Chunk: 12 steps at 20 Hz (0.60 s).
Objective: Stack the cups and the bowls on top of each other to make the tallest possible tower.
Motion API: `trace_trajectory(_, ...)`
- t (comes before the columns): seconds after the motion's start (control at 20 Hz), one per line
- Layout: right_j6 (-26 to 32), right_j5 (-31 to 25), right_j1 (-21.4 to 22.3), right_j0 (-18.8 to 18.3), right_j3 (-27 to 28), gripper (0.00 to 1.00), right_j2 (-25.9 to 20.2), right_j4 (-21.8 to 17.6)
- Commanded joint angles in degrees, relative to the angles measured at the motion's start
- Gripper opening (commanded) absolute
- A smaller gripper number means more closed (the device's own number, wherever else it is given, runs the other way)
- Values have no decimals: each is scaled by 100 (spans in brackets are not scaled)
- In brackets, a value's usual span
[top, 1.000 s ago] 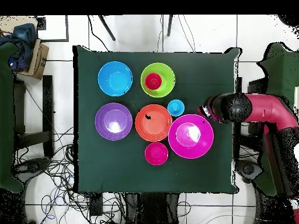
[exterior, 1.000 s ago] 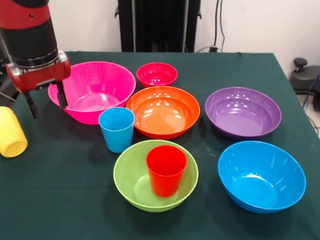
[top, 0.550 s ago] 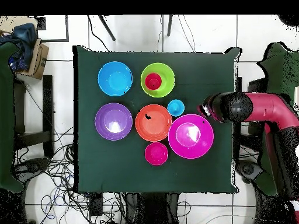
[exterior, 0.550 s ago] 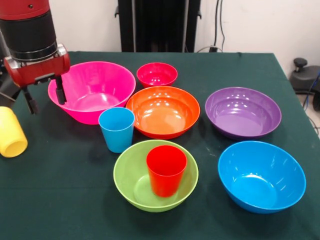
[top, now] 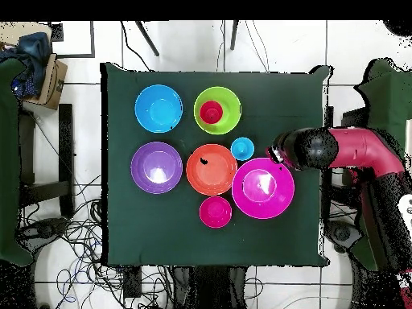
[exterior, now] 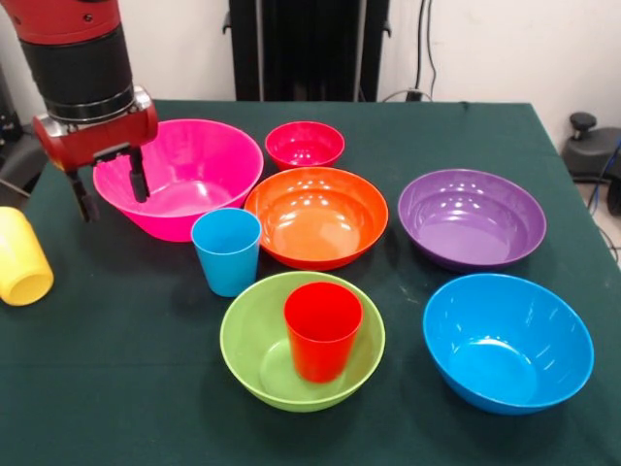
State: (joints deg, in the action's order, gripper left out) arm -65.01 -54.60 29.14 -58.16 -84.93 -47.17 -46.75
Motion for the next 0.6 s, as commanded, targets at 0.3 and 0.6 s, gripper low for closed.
trace_trajectory(0.3, 1077, 303, -250, 372, -264, 100, 271, -524)
trace_trajectory(0.6, 1079, 392, -355, 391, -209, 100, 348, -665)
